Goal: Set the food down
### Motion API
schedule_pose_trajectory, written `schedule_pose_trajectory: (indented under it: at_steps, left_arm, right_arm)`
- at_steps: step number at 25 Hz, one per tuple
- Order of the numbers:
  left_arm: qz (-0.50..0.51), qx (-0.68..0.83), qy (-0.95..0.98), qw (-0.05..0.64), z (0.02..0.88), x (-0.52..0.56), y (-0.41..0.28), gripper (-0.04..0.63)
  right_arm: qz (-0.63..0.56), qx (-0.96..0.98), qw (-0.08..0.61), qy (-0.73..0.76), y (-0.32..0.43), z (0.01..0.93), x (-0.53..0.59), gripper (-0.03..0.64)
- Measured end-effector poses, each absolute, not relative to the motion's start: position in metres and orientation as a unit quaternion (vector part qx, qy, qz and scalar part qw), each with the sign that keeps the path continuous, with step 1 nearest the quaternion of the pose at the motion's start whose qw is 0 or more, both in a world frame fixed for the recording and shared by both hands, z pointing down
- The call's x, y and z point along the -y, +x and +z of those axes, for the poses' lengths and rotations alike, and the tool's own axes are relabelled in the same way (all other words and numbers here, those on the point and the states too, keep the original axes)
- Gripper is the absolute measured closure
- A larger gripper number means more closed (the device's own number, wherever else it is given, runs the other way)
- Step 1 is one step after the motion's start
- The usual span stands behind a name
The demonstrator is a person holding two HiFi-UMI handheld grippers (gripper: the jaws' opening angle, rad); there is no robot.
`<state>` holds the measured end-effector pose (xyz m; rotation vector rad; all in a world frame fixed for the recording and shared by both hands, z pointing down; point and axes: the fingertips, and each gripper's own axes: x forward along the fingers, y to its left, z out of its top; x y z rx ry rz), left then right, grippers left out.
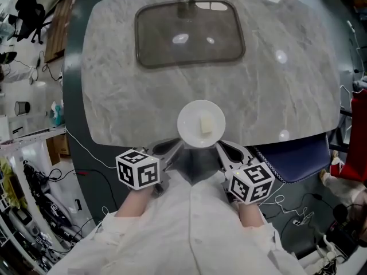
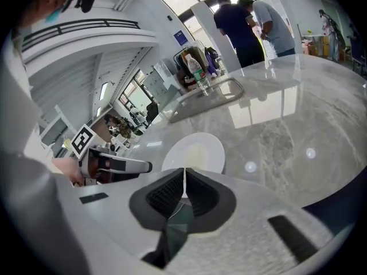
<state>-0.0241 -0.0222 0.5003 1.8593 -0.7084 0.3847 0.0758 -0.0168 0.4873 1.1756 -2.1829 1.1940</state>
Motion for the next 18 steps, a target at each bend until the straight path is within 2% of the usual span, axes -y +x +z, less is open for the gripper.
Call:
schedule_pose_trajectory:
  at_steps: [13, 14, 15, 16, 18]
  left_arm:
    - [0.204, 0.295, 0.769, 0.530, 0.518, 0.021, -0.024, 0.558]
    - [0.205, 0.295, 0.768, 0.531, 0.519, 0.021, -0.024, 0.527]
    - [0.207, 0.294, 0.766, 0.533, 0.519, 0.020, -0.024, 0.497]
    - [0.207, 0.293, 0.765, 0.535, 0.520, 0.019, -0.024, 0.495]
    - [0.210, 0.295, 0.761, 0.538, 0.524, 0.019, -0.024, 0.495]
  right_arm:
    - [0.453, 0.765, 0.205, 0.410, 0.074, 0.507, 0.016, 0.611]
    - [0.455, 0.763, 0.205, 0.410, 0.075, 0.508, 0.016, 0.605]
    - [0.458, 0.762, 0.205, 0.410, 0.075, 0.509, 0.016, 0.562]
    - [0.461, 0.760, 0.206, 0.410, 0.076, 0.510, 0.015, 0.519]
    - [0.463, 0.755, 0.209, 0.414, 0.078, 0.512, 0.016, 0.517]
